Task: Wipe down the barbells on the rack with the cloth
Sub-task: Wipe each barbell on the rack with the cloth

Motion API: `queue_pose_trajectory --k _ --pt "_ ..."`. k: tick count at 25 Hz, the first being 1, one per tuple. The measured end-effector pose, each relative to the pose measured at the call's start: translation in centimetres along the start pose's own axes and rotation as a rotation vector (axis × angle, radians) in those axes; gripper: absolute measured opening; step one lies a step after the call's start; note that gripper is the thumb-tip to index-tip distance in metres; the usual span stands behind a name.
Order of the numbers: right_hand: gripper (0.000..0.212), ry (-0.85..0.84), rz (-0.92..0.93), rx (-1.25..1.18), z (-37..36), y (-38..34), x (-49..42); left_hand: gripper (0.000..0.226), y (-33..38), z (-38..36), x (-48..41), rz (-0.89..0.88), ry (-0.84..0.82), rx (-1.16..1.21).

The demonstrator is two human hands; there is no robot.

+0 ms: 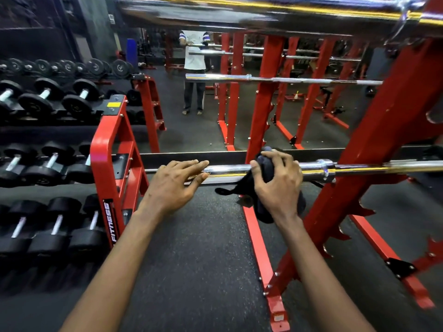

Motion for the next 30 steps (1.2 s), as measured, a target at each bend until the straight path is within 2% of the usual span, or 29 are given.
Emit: queue_pose_trajectory --k 2,4,8,11,14,18,22,24,27,30 --pt "0.041 -0.060 0.090 -0.003 -0.5 -1.2 0.6 0.049 -0.5 0.3 -0.6 -0.058 -0.042 0.009" --pt "0.037 -0.065 0.117 -0.021 -0.6 -1.3 0.3 0.049 -1.0 0.5 -0.7 -0.107 -0.087 0.030" --pt "0.026 0.035 -0.059 -0.003 -0.6 -0.8 -1.1 0.041 -2.1 0.9 -0.9 -0.153 -0.112 0.162" --pt "0.025 0.101 -0.169 0.024 -1.3 -2.6 -0.4 0.041 -3.9 0.5 -0.9 -0.095 -0.193 0.366" --pt "0.026 0.125 -0.080 -0.047 -2.8 -7.0 2.0 0.044 -5.4 -0.1 -0.2 -0.067 -0.271 0.518" --pt "0.030 -0.009 0.098 -0.110 -3.2 -8.6 2.9 0.049 -6.3 0.4 -0.2 -0.050 -0.339 0.518" --pt "0.019 0.064 -0.046 -0.094 -2.5 -6.3 0.1 0.054 -6.5 1.2 -0.3 -0.024 -0.408 0.510" --pt "0.020 0.106 -0.111 -0.069 -3.2 -8.0 0.8 0.053 -6.6 1.6 -0.2 -0.038 -0.407 0.541" --pt "0.029 0.069 -0.036 -0.100 -4.6 -11.8 3.9 0.051 -6.5 1.6 -0.1 -0.053 -0.371 0.606" --pt "0.030 0.037 0.056 -0.121 -5.1 -11.8 3.6 0.049 -6.8 1.5 -0.1 -0.027 -0.403 0.643"
Point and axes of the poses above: each hand's wrist, its own x-axis away from the middle knuckle, its own z-axis out of the back of the hand, y = z × x, the point moved 1 cm from there along -x, towards the middle knuckle, and after that the axes turned 9 degrees about z, right-handed, at the moved point
